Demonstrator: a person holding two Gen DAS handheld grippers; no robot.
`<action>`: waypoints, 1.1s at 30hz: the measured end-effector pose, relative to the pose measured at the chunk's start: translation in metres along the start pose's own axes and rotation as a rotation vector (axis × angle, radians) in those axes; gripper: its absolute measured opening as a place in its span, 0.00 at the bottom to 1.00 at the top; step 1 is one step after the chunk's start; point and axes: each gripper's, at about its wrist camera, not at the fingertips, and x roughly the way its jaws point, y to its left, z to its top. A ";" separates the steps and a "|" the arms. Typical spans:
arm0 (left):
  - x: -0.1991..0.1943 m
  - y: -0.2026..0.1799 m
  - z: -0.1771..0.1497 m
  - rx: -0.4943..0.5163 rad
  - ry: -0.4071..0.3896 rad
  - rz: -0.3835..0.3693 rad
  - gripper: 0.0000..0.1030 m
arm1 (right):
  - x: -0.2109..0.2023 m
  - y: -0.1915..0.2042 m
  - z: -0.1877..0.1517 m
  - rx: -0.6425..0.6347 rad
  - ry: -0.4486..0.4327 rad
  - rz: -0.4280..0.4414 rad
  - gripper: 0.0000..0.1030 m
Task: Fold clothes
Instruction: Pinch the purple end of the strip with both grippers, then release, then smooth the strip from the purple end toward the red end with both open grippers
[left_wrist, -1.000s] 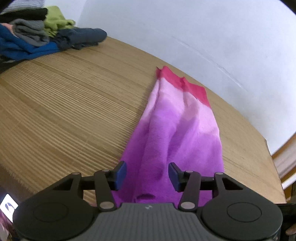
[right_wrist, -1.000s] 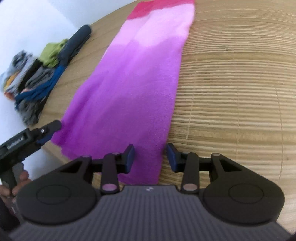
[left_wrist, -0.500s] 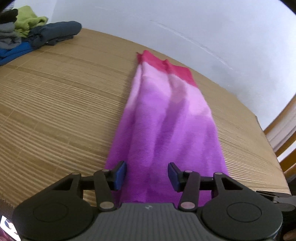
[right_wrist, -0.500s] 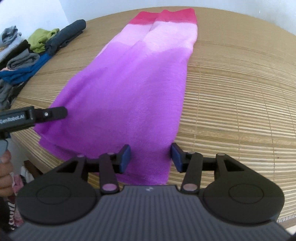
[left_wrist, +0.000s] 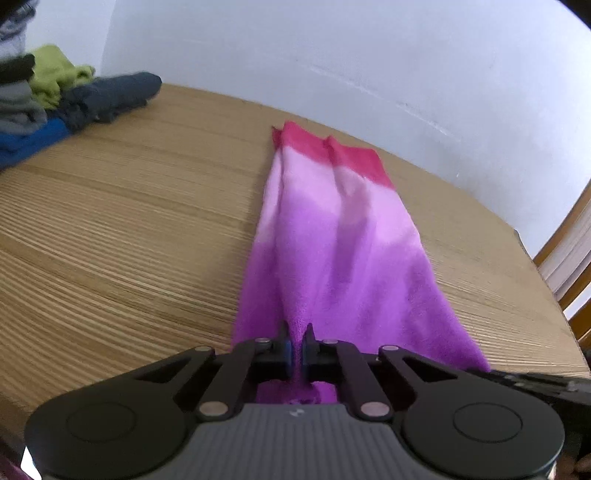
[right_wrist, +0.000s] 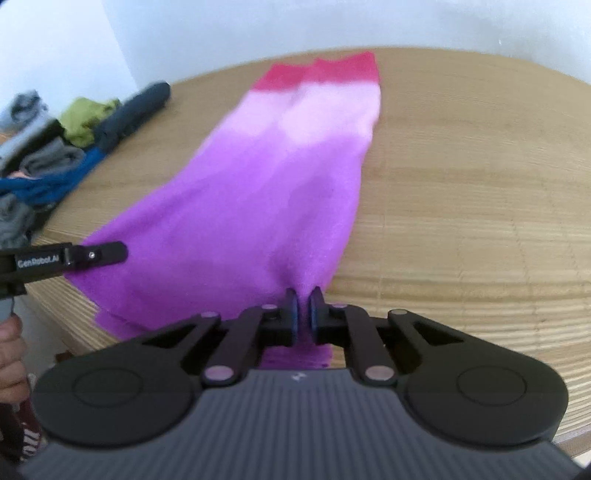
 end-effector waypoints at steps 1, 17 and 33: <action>0.002 0.002 -0.003 -0.007 0.025 0.003 0.05 | -0.005 -0.001 0.001 -0.015 -0.001 -0.002 0.09; -0.003 0.010 -0.007 0.107 0.064 0.063 0.22 | 0.001 -0.029 -0.013 0.131 0.083 -0.102 0.34; 0.104 -0.035 0.119 0.212 0.044 0.048 0.27 | 0.036 -0.033 0.048 0.144 -0.086 0.030 0.37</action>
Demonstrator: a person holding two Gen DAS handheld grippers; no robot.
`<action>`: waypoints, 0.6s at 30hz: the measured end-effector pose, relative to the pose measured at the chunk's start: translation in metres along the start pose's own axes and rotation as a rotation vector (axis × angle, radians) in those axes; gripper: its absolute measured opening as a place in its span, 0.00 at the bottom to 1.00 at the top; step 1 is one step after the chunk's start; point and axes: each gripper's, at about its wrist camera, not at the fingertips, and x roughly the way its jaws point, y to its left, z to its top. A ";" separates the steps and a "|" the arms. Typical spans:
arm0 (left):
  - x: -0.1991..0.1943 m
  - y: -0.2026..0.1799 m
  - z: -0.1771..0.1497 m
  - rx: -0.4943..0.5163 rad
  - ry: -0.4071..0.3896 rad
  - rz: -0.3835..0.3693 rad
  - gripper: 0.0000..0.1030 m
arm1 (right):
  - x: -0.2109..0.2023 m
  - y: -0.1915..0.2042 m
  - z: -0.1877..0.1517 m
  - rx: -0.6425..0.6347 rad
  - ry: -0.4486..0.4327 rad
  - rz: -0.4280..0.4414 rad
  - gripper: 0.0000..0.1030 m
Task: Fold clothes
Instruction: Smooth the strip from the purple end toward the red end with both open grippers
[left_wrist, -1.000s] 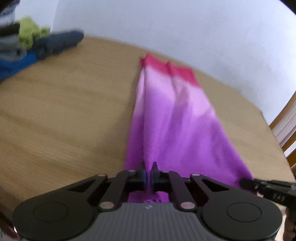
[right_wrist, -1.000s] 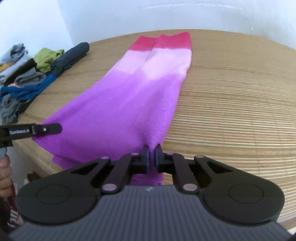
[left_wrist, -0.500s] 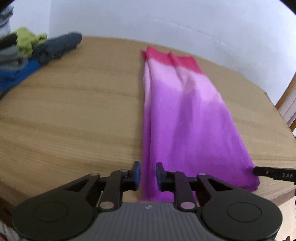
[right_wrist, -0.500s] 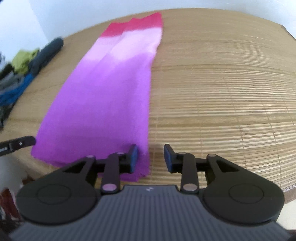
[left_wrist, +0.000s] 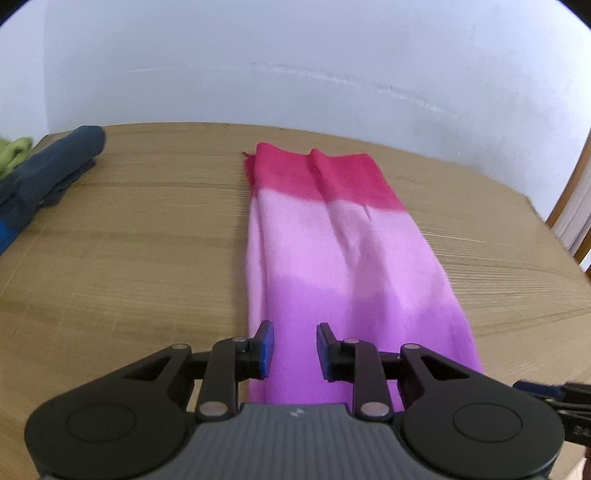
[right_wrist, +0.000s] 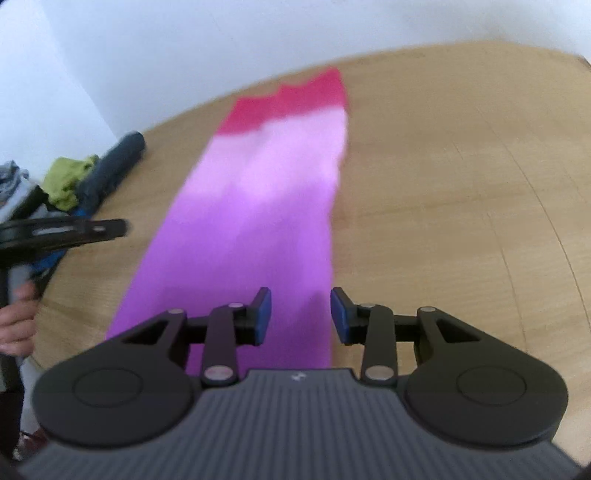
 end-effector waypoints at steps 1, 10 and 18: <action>0.011 -0.002 0.006 0.003 0.018 0.005 0.28 | 0.007 0.003 0.007 -0.021 -0.012 0.016 0.37; 0.082 -0.009 0.012 0.038 0.097 0.123 0.34 | 0.077 0.026 0.026 -0.201 0.049 0.102 0.36; 0.057 0.028 0.019 0.090 0.079 0.272 0.35 | 0.081 0.025 0.018 -0.237 0.062 0.061 0.36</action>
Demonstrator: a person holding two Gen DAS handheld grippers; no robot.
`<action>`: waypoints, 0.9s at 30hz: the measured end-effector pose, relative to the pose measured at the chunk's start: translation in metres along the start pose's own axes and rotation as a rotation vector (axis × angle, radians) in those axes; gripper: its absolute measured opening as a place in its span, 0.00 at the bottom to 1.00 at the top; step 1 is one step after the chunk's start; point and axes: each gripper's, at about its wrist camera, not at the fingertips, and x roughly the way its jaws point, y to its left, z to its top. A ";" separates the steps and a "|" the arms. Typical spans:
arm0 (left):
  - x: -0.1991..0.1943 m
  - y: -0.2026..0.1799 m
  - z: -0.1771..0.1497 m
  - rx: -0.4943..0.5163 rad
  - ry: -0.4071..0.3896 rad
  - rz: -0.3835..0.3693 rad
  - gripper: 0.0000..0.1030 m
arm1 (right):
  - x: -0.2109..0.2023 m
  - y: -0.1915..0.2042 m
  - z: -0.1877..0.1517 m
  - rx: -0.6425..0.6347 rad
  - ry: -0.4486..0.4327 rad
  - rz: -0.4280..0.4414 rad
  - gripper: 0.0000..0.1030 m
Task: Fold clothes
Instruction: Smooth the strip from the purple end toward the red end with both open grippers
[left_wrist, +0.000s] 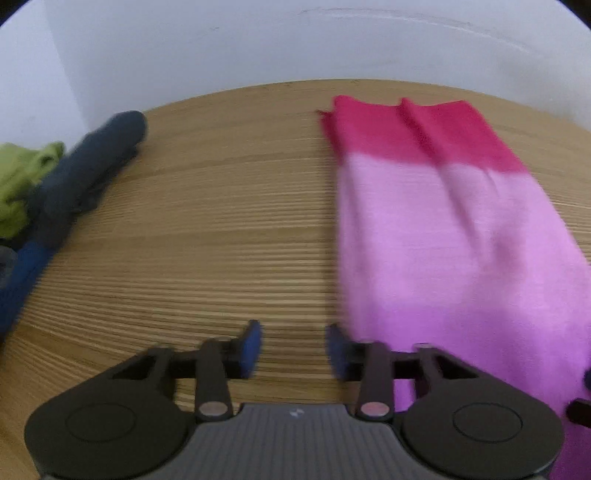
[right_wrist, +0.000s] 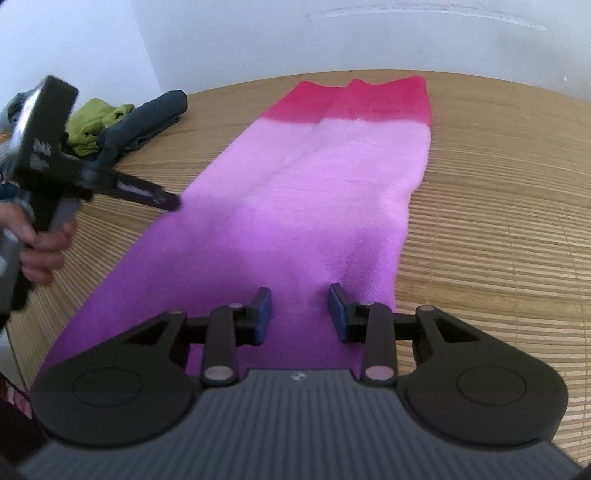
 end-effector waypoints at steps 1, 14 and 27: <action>-0.007 -0.001 0.005 0.009 -0.030 -0.027 0.36 | -0.003 0.000 0.002 -0.002 0.014 -0.007 0.36; -0.006 -0.035 -0.039 0.137 -0.011 -0.350 0.40 | 0.026 -0.010 0.027 -0.122 0.000 -0.078 0.35; -0.060 -0.023 -0.045 0.132 0.009 -0.572 0.45 | -0.021 0.007 0.020 -0.137 0.048 0.059 0.36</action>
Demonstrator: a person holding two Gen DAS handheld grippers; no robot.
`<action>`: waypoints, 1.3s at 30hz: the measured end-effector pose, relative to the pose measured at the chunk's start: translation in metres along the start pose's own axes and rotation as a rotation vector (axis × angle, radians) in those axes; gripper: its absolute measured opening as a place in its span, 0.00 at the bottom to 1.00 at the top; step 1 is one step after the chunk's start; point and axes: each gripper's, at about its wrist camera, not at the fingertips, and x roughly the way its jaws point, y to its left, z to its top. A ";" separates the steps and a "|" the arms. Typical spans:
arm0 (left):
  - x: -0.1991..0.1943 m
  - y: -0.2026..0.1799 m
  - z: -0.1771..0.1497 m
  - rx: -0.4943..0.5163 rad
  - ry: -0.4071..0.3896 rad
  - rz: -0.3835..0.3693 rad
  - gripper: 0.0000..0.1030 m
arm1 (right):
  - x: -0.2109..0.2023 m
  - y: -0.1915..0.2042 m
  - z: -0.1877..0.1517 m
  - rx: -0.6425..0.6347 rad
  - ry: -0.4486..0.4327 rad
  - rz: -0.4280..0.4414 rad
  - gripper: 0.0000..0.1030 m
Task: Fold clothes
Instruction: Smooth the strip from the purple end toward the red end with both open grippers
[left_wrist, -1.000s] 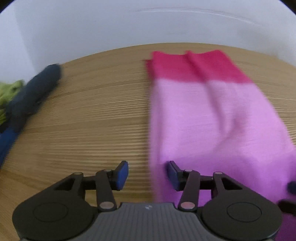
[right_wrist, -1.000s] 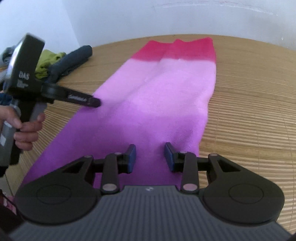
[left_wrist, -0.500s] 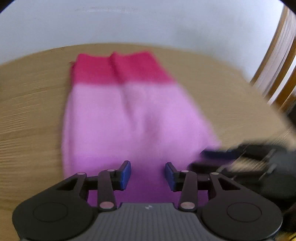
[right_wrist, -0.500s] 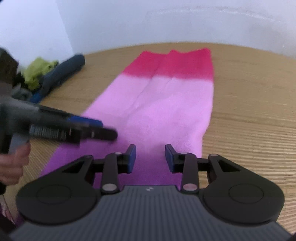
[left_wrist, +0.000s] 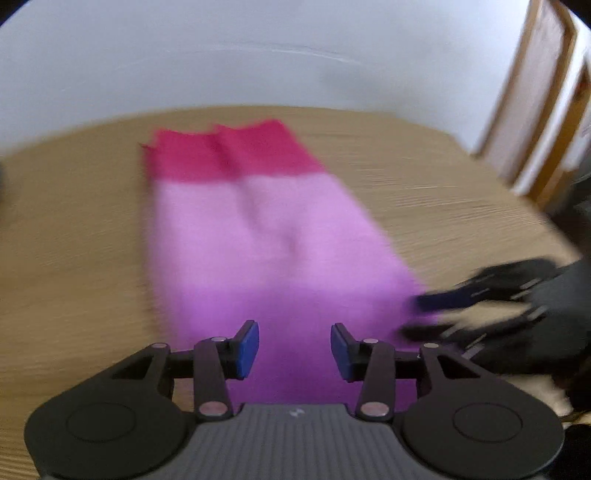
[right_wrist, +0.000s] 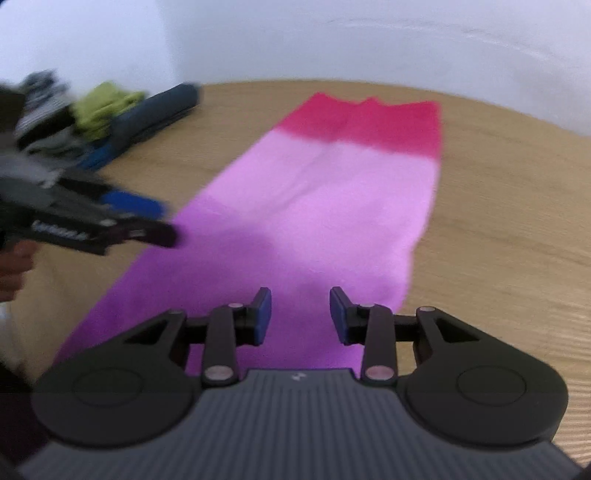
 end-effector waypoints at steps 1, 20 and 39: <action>0.009 -0.001 -0.006 -0.007 0.048 0.016 0.45 | 0.003 0.003 -0.003 -0.022 0.026 0.016 0.36; 0.081 0.070 0.101 -0.097 -0.045 0.050 0.48 | 0.064 -0.072 0.089 0.004 -0.092 -0.106 0.44; 0.140 0.131 0.198 -0.079 -0.071 0.181 0.46 | 0.171 -0.157 0.170 0.065 -0.088 -0.112 0.46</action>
